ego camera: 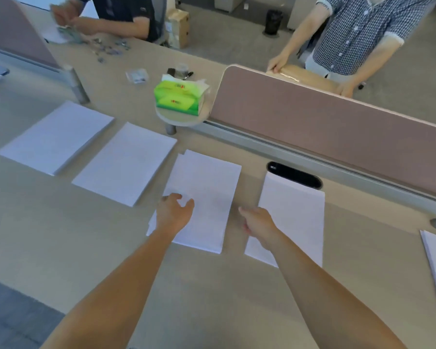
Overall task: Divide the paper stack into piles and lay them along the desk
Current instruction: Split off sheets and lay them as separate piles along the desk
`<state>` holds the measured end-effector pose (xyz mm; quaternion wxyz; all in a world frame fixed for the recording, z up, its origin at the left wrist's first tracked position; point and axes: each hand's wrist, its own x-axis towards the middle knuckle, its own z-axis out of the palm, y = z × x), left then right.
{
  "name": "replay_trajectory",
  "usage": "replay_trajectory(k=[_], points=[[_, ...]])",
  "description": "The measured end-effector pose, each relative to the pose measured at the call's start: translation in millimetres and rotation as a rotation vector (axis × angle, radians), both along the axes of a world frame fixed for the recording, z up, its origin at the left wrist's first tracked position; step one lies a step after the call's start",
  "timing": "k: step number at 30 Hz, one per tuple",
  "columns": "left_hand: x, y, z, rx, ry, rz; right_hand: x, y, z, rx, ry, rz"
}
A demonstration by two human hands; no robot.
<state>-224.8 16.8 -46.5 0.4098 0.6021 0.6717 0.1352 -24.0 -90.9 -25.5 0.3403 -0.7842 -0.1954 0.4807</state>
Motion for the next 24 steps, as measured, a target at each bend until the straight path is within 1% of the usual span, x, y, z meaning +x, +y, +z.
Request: replay_trajectory(k=[3,5,7,10,12,15,18,20,21,24], points=[[-20.9,31.5,-22.7,-0.026,0.118,0.004,-17.9,29.9,-21.3,-0.084,-0.053,-0.078],[-25.4,45.7,-30.9,-0.045,0.145,-0.003,-24.0,45.8,-35.3,-0.107,-0.037,-0.110],[-24.7,52.4,-35.6,-0.092,0.060,0.021,-33.2,57.3,-40.3,-0.132,-0.036,-0.122],[-22.3,52.8,-31.1,-0.137,-0.069,0.115,-45.9,64.5,-33.5,-0.163,-0.092,-0.123],[-24.4,53.6,-25.8,-0.148,-0.080,0.172,-48.4,68.3,-30.9,-0.210,-0.107,-0.133],[-33.3,61.7,-23.2,-0.249,-0.095,0.209,-46.7,74.3,-34.4,-0.204,-0.061,-0.188],[-42.6,65.2,-28.9,-0.312,-0.087,0.163,-47.6,76.7,-35.5,-0.224,-0.028,-0.185],[-45.6,64.4,-31.7,-0.314,-0.032,0.118,-51.4,75.8,-35.7,-0.235,-0.013,-0.179],[-45.9,63.6,-34.4,-0.305,-0.035,0.108,-53.4,74.4,-37.2,-0.241,-0.007,-0.179],[-43.4,56.4,-29.3,-0.327,-0.132,0.121,-57.8,70.8,-38.0,-0.241,0.020,-0.153]])
